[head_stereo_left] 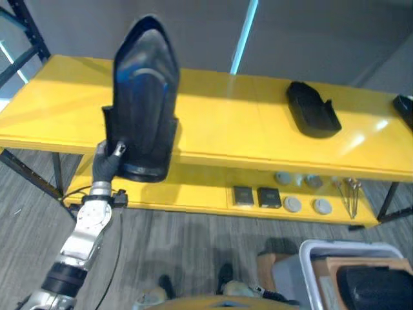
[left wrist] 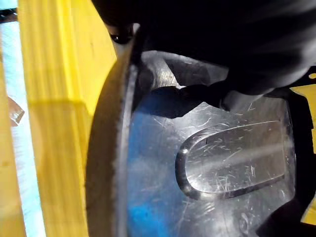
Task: Move parts from the plastic box to the shelf.
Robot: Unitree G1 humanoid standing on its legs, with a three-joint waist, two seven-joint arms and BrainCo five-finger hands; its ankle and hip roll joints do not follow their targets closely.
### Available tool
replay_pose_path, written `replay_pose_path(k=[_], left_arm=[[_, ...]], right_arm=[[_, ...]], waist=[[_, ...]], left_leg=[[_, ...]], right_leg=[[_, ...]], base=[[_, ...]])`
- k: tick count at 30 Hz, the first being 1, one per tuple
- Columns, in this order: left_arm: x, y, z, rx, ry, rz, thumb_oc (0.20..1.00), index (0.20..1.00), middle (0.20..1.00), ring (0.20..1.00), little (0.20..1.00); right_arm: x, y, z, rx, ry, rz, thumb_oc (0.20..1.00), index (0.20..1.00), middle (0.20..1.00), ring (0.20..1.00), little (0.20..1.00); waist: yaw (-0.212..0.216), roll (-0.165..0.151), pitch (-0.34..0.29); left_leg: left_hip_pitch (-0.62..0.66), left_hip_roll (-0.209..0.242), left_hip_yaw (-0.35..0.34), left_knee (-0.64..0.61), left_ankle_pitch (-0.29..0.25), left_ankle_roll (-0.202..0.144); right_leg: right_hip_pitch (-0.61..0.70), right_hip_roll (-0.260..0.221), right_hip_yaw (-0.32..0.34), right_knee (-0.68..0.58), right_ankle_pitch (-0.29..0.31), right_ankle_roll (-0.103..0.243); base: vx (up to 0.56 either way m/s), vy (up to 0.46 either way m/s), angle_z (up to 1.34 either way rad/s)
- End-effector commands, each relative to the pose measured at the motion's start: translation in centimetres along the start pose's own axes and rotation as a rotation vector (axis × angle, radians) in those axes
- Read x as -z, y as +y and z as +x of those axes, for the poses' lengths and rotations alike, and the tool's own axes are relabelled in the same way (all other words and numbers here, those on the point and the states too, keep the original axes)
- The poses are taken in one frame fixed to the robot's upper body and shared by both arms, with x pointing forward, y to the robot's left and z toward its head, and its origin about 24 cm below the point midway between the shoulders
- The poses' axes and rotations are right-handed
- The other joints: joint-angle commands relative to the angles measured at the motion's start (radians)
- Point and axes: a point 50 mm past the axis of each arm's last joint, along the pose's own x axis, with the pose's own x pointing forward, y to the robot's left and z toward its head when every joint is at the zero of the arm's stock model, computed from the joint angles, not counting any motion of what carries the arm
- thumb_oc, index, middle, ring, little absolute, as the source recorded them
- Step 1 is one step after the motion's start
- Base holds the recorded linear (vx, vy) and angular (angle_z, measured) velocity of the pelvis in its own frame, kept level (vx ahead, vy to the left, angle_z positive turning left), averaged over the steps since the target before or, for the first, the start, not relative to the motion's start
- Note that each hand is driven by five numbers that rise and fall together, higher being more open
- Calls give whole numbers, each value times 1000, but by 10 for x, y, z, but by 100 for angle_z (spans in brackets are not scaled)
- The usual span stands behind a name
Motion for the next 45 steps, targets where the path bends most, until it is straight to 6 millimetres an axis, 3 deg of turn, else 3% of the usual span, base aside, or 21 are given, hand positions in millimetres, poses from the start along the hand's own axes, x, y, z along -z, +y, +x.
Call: replay_pose_path(k=[1,3,4,6,7,11,13,16,20,22,26,35,45], left_arm=[[-48,-21,28,34,-232,-140,200,200,200,200,200],[-48,-20,30,45,-239,-141,200,200,200,200,200],[-47,-17,29,43,-234,-137,200,200,200,200,200],[-46,-17,28,43,-228,-145,200,200,200,200,200],[-46,-15,26,47,-223,-157,200,200,200,200,200],[-39,-18,27,78,-188,-152,200,200,200,200,200],[-37,-17,30,64,-164,-126,200,200,200,200,200],[-24,-14,36,22,-85,-141,200,200,200,200,200],[-19,-25,44,15,-42,-171,200,200,200,200,200],[-26,-36,57,2,-54,-228,200,200,200,200,200],[-40,-39,77,-14,-69,-348,200,200,200,200,200],[-69,-17,137,-188,-7,-276,200,200,200,200,200],[-82,-2,159,-238,66,-83,200,200,200,200,200]], right_arm=[[3,-23,-2,13,85,-56,1000,1000,1000,1000,1000],[13,-32,-5,31,148,-20,1000,1000,1000,1000,1000],[15,-38,-6,43,162,31,1000,1000,1000,1000,1000],[15,-40,-7,48,158,54,1000,1000,1000,1000,1000],[12,-45,-7,53,134,90,1000,1000,1000,1000,1000],[8,-48,-8,75,87,196,1000,1000,1000,1000,1000],[8,-41,-7,39,71,217,1000,1000,1000,1000,1000],[10,-24,-4,16,73,71,1000,1000,1000,1000,1000],[9,-15,-3,22,72,37,1000,1000,1000,1000,1000],[-3,-18,-2,56,44,-37,1000,1000,1000,1000,1000],[-13,-26,-2,24,38,-1,1000,1000,1000,1000,1000],[-48,-36,-3,9,-40,-52,1000,1000,1000,1000,1000],[-78,-28,-2,-18,-132,-53,1000,1000,1000,1000,1000]], waist=[[-13,68,24],[4,78,34],[15,90,27],[20,95,26],[32,107,21],[24,111,10],[10,118,6],[-13,123,0],[-36,126,10],[-61,134,37],[-92,136,68],[-157,129,161],[-159,122,231]], left_leg=[[-122,167,-60,228,50,-126],[-182,158,-103,226,67,-132],[-163,133,-127,112,58,-127],[-150,128,-135,57,67,-127],[-150,123,-161,-29,111,-133],[-146,112,-164,-53,110,-122],[-130,110,-156,-71,103,-115],[-112,108,-137,-92,95,-106],[-136,104,-125,-86,93,-101],[-166,106,-115,-84,101,-102],[-188,110,-103,-88,109,-105],[-217,121,-89,-97,117,-115],[-259,111,-102,-98,115,-113]], right_leg=[[28,6,18,6,-134,15],[47,28,36,0,-155,8],[50,40,52,0,-162,17],[54,43,59,0,-165,19],[65,54,78,0,-179,19],[79,56,92,0,-200,9],[77,55,93,0,-202,10],[68,56,94,0,-203,17],[54,70,109,13,-221,3],[17,68,128,16,-220,0],[-21,65,153,7,-208,3],[-129,64,183,6,-171,13],[-182,64,188,7,-153,20]], base=[[13,-142,7],[131,-14,1],[173,60,-6],[173,121,-29],[295,245,-62],[207,154,-38],[198,91,-41],[173,60,-10],[73,68,-8],[-73,100,-5],[-20,48,-23],[-60,12,-18],[-49,-39,-3]])
